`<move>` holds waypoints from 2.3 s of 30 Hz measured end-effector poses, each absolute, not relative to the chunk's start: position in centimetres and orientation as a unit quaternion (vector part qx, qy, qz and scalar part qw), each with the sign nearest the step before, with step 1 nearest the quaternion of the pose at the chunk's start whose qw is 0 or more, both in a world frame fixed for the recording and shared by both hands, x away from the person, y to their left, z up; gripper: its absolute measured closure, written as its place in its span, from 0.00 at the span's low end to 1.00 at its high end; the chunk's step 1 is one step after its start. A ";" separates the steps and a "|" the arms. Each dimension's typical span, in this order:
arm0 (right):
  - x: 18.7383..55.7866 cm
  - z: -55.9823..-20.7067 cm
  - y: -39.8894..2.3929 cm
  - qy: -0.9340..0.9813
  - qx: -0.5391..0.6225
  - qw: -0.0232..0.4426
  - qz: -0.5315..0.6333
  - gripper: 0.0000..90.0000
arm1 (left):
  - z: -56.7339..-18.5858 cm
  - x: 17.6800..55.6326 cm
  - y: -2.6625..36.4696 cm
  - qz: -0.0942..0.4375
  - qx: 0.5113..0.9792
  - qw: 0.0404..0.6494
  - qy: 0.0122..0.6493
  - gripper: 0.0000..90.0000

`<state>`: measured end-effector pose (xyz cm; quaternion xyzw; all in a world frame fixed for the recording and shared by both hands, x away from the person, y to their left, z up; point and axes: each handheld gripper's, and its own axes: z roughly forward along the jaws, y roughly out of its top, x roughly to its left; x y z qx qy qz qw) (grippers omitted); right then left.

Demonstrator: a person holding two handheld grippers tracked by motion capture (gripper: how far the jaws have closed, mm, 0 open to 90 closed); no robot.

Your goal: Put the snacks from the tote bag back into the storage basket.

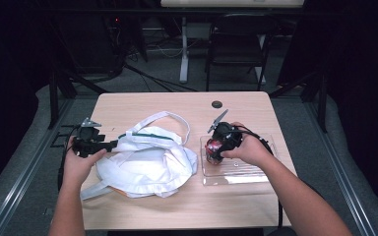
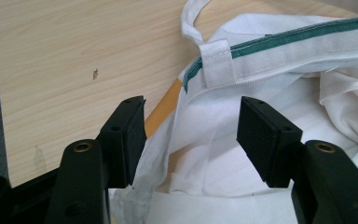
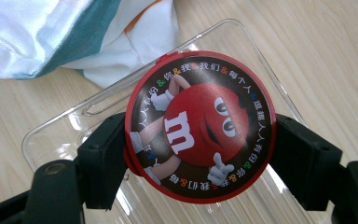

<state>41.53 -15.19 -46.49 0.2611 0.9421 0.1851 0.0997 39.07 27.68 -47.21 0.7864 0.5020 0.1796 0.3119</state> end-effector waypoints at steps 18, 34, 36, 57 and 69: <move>42.0 -48.4 -15.3 0.944 0.261 0.096 0.178 0.28 | -47.2 39.0 27.8 0.184 0.786 0.312 0.501 0.47; 42.2 -49.5 -15.1 0.944 0.261 0.091 0.181 0.28 | -47.2 39.0 27.9 0.182 0.787 0.311 0.500 0.47; 42.2 -49.6 -15.1 0.945 0.259 0.089 0.181 0.28 | -47.1 39.0 27.9 0.181 0.788 0.309 0.501 0.47; 42.7 -50.2 -15.0 0.943 0.259 0.079 0.192 0.28 | -47.2 39.0 27.7 0.182 0.786 0.313 0.502 0.47; 42.6 -50.2 -14.9 0.941 0.263 0.085 0.195 0.23 | -47.2 39.0 27.7 0.181 0.787 0.312 0.501 0.47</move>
